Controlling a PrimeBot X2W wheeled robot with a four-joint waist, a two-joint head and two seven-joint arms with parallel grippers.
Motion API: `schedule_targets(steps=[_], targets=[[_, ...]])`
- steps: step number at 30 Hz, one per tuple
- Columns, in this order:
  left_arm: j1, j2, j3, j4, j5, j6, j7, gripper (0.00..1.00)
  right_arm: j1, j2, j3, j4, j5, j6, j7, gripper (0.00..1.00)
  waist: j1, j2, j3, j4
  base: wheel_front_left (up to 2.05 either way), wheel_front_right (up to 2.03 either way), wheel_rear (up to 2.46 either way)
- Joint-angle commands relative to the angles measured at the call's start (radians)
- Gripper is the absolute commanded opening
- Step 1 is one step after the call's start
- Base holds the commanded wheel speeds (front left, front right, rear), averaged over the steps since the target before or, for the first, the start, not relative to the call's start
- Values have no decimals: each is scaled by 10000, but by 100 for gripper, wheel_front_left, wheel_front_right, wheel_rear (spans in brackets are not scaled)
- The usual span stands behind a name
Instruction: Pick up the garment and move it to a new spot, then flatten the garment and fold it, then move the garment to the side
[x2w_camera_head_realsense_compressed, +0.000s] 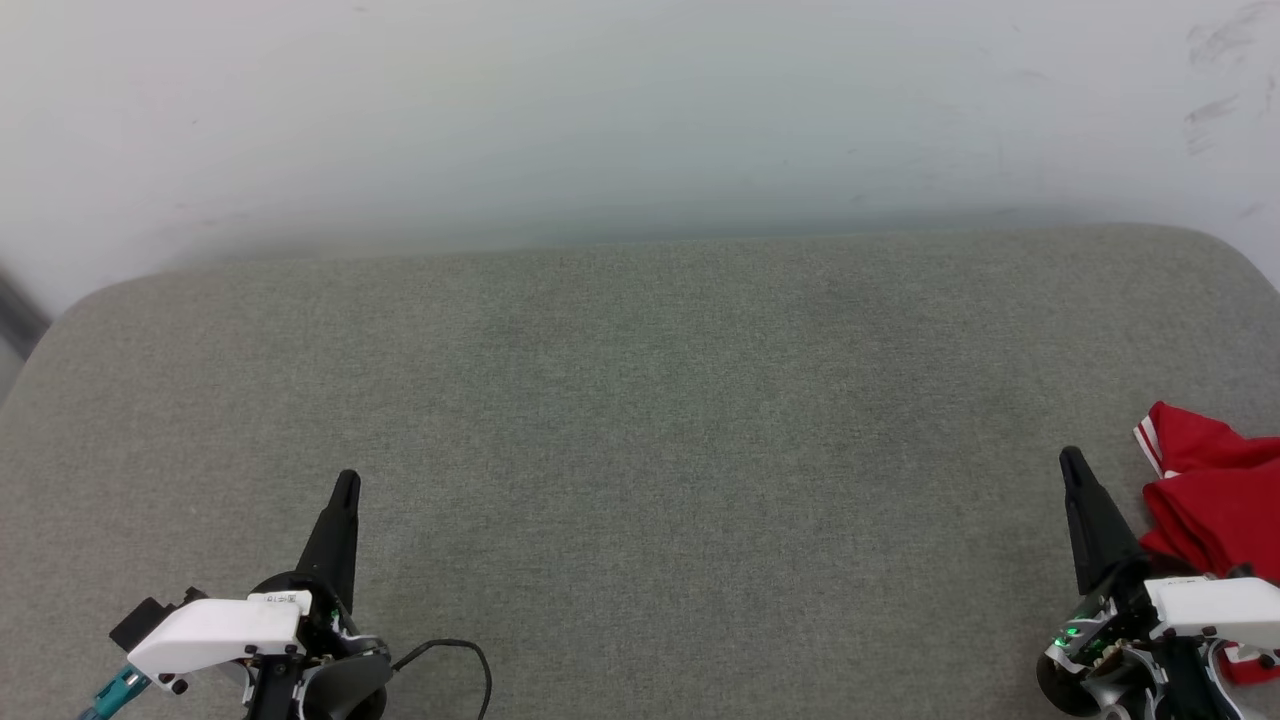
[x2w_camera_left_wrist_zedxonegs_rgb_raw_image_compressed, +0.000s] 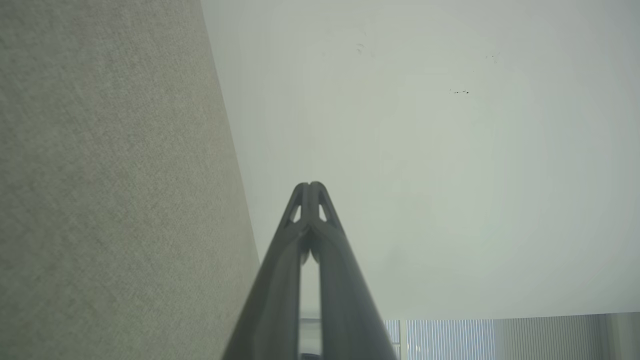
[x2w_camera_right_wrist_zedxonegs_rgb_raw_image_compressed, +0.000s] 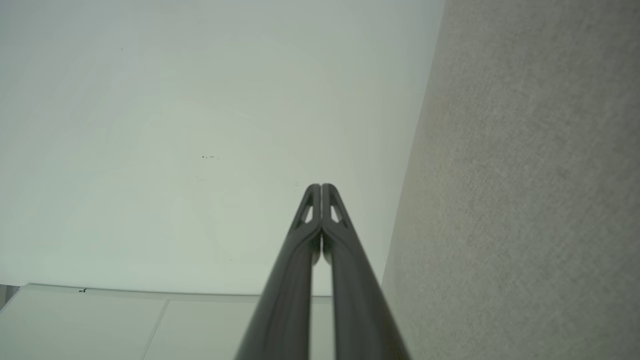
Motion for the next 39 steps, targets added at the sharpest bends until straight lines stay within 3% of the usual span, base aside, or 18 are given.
schedule_targets(steps=[1,39], targets=[[-64,-21,20,6,6,-26,48,0,-104,24,-12,8,-17,0,17,0,0,-1,0,0,0,0,0],[-64,-26,30,4,15,-26,55,0,-109,52,-50,9,-61,0,58,0,0,-1,0,0,0,0,0]])
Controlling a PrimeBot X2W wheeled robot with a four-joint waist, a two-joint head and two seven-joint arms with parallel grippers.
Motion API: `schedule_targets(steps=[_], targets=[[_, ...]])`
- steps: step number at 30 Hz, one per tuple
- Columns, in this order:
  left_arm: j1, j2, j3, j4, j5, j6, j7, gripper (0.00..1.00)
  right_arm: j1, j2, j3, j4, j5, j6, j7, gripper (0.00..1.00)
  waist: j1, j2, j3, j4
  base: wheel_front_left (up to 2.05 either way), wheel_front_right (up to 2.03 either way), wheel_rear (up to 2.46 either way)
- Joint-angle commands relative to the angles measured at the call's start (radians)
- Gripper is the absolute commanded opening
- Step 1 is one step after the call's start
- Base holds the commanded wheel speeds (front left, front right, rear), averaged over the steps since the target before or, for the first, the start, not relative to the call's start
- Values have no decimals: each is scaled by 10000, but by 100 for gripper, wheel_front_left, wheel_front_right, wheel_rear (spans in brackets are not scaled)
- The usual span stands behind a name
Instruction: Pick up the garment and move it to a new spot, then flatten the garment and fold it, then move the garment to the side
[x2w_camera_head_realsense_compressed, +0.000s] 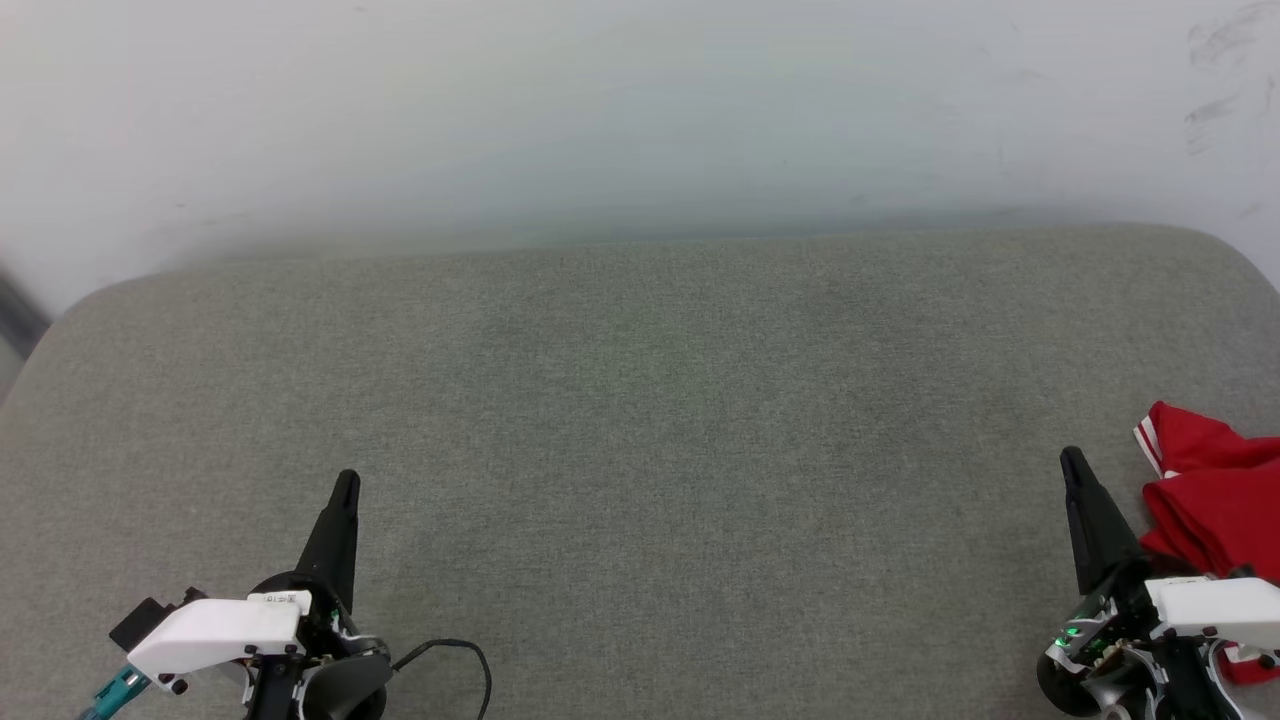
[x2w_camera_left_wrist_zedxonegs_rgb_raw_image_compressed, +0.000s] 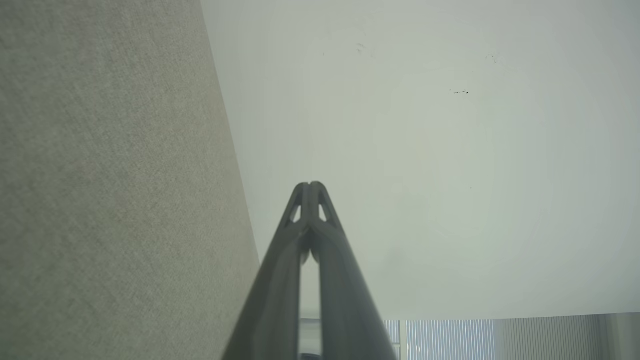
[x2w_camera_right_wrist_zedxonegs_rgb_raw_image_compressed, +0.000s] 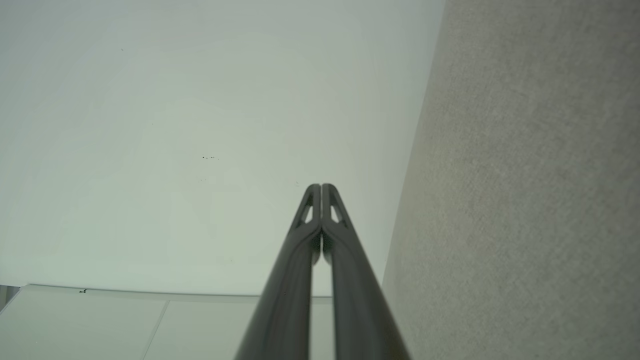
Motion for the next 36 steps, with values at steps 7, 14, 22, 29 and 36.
schedule_targets(steps=[7,14,22,29,36], targets=[[-63,-23,25,4,14,-26,55,0,-108,36,-16,7,-51,0,33,0,0,0,0,0,0,0,0],[-63,-24,22,4,15,-26,56,0,-108,39,-20,8,-57,0,36,0,0,0,0,0,0,0,0],[-63,-23,23,3,16,-26,57,0,-109,42,-24,8,-63,0,43,0,0,0,0,0,0,0,0],[-63,-24,23,3,17,-26,58,0,-110,43,-27,8,-68,0,46,0,0,0,0,0,0,0,0],[-63,-25,22,3,18,-26,58,0,-110,45,-32,9,-72,0,51,0,0,0,0,0,0,0,0]])
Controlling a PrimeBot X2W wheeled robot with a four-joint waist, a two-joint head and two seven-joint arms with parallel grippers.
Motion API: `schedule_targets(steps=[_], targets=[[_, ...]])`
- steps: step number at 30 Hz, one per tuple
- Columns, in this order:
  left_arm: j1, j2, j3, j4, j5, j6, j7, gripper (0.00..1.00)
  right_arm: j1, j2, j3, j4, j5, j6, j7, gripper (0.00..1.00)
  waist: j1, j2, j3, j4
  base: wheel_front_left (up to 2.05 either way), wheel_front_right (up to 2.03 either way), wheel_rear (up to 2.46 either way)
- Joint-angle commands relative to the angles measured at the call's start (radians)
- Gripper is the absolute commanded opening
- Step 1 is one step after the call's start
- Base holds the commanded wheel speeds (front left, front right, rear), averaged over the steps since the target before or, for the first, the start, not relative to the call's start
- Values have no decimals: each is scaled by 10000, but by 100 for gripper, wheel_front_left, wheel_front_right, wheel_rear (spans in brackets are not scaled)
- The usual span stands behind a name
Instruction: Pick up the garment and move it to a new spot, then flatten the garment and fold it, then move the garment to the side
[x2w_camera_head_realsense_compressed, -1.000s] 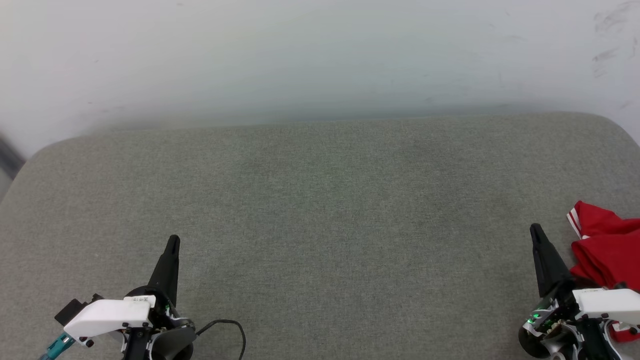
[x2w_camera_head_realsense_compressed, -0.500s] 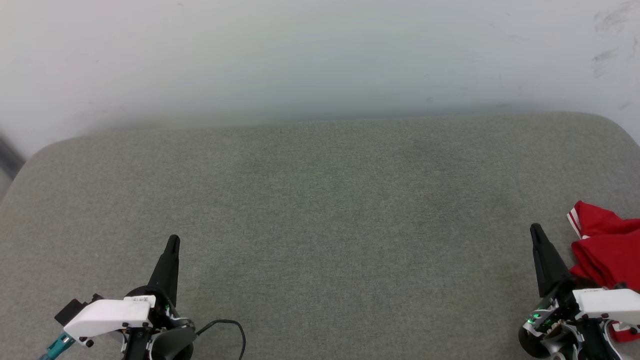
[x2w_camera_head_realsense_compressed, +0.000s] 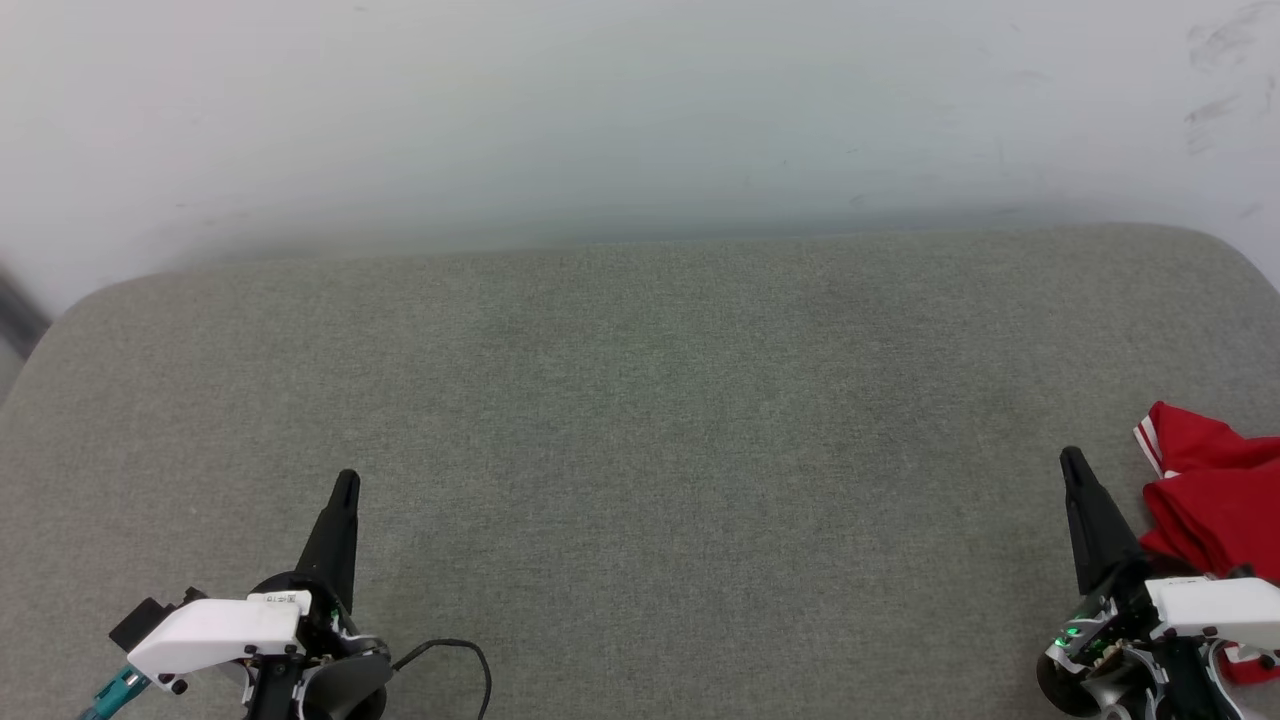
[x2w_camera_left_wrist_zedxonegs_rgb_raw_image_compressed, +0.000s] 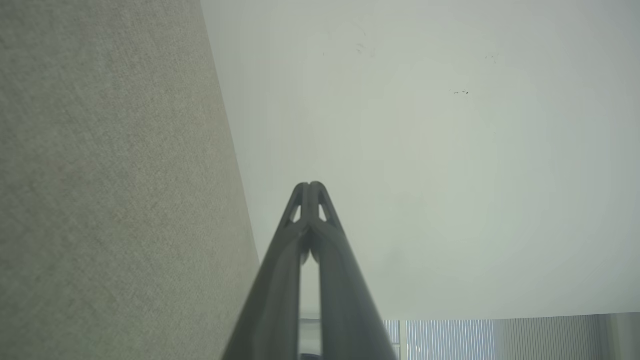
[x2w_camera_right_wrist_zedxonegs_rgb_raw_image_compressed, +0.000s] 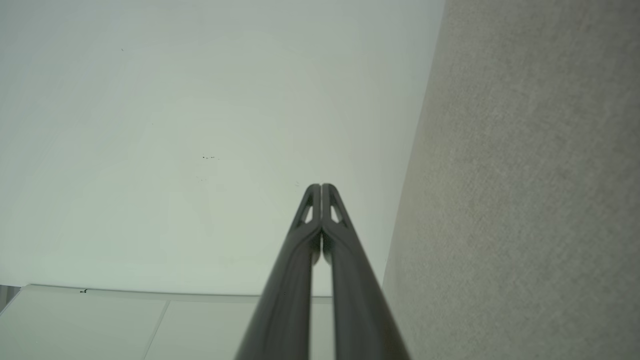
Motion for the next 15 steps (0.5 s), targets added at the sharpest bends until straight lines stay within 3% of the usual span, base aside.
schedule_targets(steps=[1,15], targets=[[-63,-23,23,3,18,-26,58,0,-109,31,-11,9,-67,0,25,0,0,0,0,0,0,0,0],[-63,-22,22,2,20,-26,50,0,-110,33,-15,9,-64,0,31,0,0,0,0,0,0,0,0]])
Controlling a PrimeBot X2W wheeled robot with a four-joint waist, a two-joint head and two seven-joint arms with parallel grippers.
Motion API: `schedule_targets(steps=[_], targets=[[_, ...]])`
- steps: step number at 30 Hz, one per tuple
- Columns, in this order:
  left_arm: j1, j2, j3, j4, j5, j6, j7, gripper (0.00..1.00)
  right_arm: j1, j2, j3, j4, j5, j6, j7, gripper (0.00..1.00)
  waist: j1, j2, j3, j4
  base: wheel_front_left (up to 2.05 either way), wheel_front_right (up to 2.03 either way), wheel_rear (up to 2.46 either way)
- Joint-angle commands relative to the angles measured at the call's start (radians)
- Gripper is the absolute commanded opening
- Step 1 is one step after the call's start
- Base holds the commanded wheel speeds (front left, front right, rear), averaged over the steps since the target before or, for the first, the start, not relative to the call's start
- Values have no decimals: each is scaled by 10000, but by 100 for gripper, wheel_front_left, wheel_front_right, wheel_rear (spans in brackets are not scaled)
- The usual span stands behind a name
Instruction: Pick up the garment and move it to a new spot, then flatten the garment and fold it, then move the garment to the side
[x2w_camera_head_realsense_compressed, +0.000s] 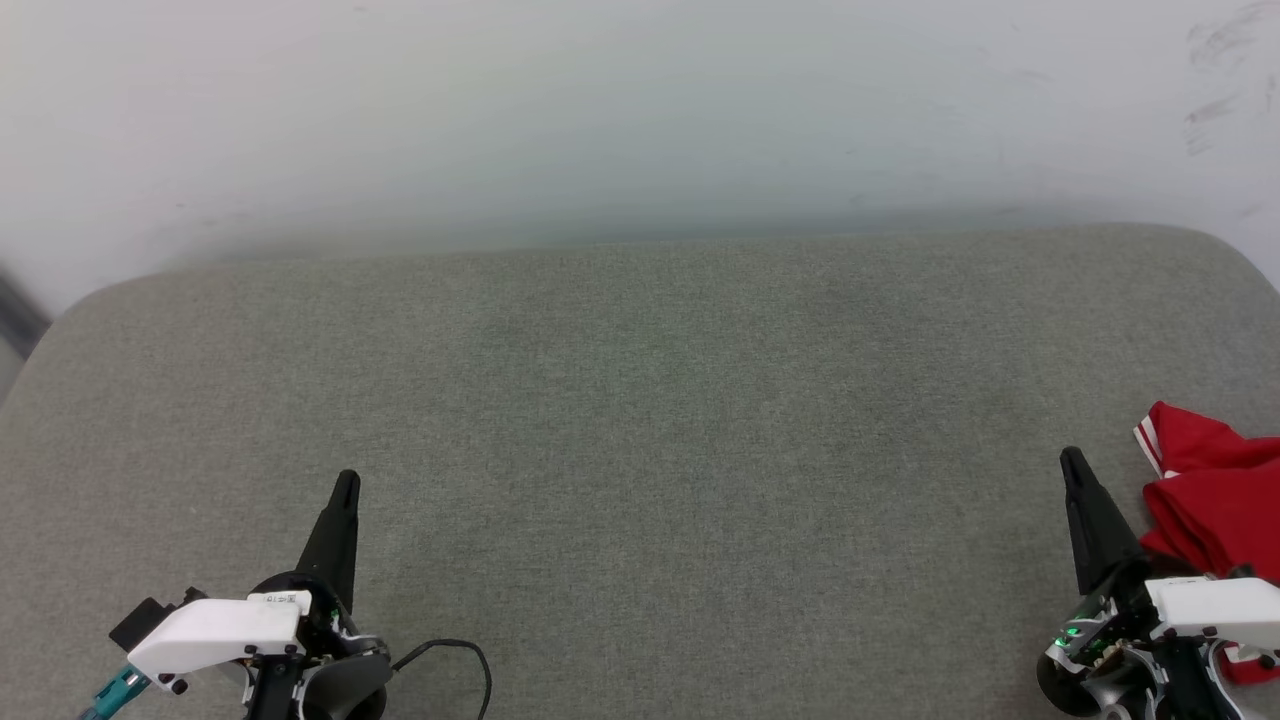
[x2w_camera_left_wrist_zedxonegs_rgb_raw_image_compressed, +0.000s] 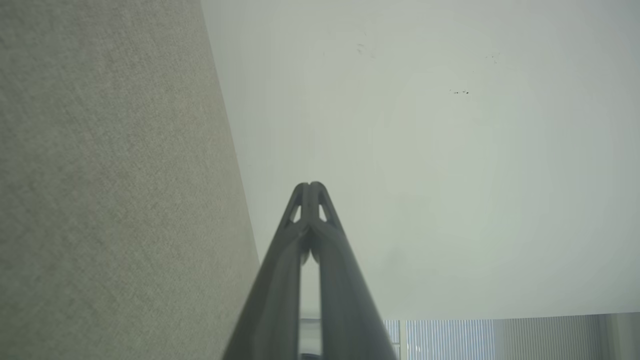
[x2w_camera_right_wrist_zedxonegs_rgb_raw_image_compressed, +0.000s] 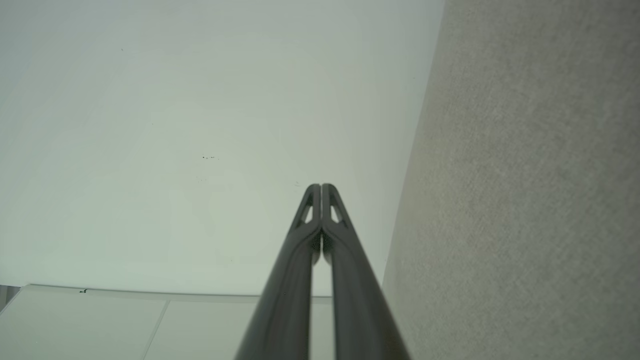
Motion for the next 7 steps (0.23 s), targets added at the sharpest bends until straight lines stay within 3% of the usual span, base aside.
schedule_targets(steps=[1,7], targets=[[-63,-20,25,2,20,-26,39,0,-111,28,-8,9,-51,0,30,0,0,-1,0,0,0,0,0],[-63,-21,24,2,20,-26,38,0,-111,28,-10,9,-53,0,33,0,0,-1,0,0,0,0,0]])
